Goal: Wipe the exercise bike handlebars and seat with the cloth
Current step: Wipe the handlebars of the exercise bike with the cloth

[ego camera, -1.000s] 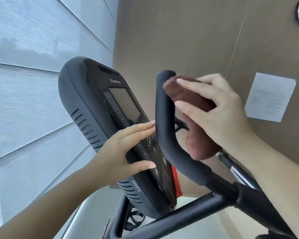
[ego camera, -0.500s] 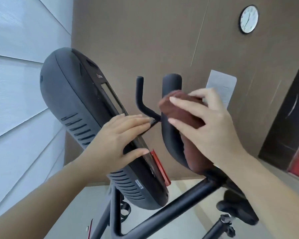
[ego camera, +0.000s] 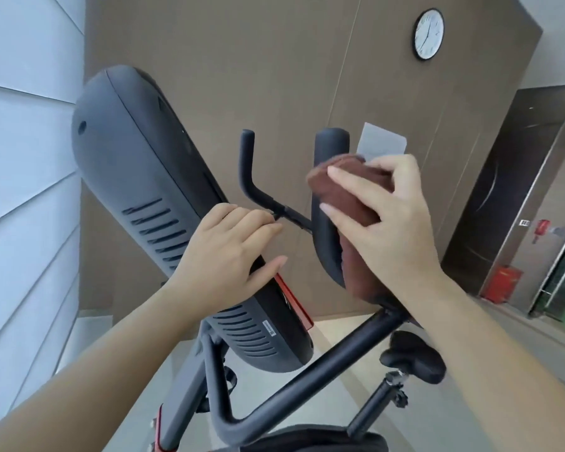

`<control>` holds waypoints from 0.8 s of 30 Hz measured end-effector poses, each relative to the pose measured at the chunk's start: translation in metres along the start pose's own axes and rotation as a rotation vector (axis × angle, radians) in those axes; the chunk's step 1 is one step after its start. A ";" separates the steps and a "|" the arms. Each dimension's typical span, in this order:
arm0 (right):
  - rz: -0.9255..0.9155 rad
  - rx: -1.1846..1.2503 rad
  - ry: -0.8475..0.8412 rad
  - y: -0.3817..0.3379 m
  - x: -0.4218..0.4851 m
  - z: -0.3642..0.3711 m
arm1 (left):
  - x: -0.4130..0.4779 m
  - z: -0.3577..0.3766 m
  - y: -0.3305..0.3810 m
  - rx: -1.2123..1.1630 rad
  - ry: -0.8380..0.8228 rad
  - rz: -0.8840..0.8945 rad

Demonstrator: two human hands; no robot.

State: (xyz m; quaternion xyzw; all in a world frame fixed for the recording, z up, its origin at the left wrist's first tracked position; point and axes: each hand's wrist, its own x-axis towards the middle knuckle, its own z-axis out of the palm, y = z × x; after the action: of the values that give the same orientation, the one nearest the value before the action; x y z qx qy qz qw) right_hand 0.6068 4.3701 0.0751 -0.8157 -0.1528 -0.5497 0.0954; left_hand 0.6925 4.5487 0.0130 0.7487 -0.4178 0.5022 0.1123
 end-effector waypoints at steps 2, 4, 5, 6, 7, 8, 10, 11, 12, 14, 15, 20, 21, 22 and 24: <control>0.028 -0.013 0.045 -0.002 0.024 0.008 | 0.000 0.001 0.000 0.008 0.013 0.001; 0.013 -0.023 -0.002 0.001 0.020 0.011 | -0.002 0.003 -0.001 0.018 0.016 0.002; 0.003 -0.011 -0.041 0.005 0.009 0.010 | -0.003 0.004 -0.002 0.024 0.019 -0.001; -0.002 0.004 -0.087 0.009 -0.007 0.008 | -0.004 0.005 -0.002 0.029 0.023 -0.006; -0.005 0.009 -0.135 0.012 -0.024 0.004 | -0.006 0.005 -0.002 0.030 0.023 -0.010; -0.013 -0.002 -0.187 0.015 -0.040 -0.001 | -0.008 0.005 -0.002 0.026 0.025 -0.015; -0.037 -0.042 -0.294 0.021 -0.060 -0.011 | -0.011 0.003 -0.002 0.009 0.030 -0.020; -0.036 -0.044 -0.337 0.022 -0.062 -0.016 | -0.012 0.002 -0.002 0.002 0.027 -0.019; -0.017 -0.015 -0.349 0.023 -0.059 -0.019 | -0.014 0.001 -0.001 -0.004 0.019 -0.018; 0.057 0.085 -0.213 0.022 -0.036 -0.020 | -0.014 0.000 0.000 -0.010 0.005 -0.021; 0.087 0.122 -0.104 0.021 -0.020 -0.018 | -0.014 -0.001 0.000 -0.009 0.002 -0.019; 0.180 0.296 -0.125 0.023 0.011 -0.004 | -0.016 0.003 -0.001 0.030 0.015 0.013; 0.159 0.304 -0.193 0.028 -0.002 -0.007 | -0.017 0.005 0.001 0.035 0.016 0.013; 0.128 0.295 -0.279 0.033 -0.019 -0.012 | -0.018 0.006 0.003 0.038 0.017 0.012; 0.064 0.207 -0.467 0.047 -0.050 -0.026 | -0.017 0.008 0.010 0.021 0.023 0.022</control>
State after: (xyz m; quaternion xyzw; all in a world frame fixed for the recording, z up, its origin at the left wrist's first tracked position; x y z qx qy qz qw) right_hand 0.5831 4.3103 0.0392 -0.9109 -0.2003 -0.3245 0.1577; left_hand 0.6875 4.5465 -0.0073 0.7393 -0.4193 0.5166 0.1038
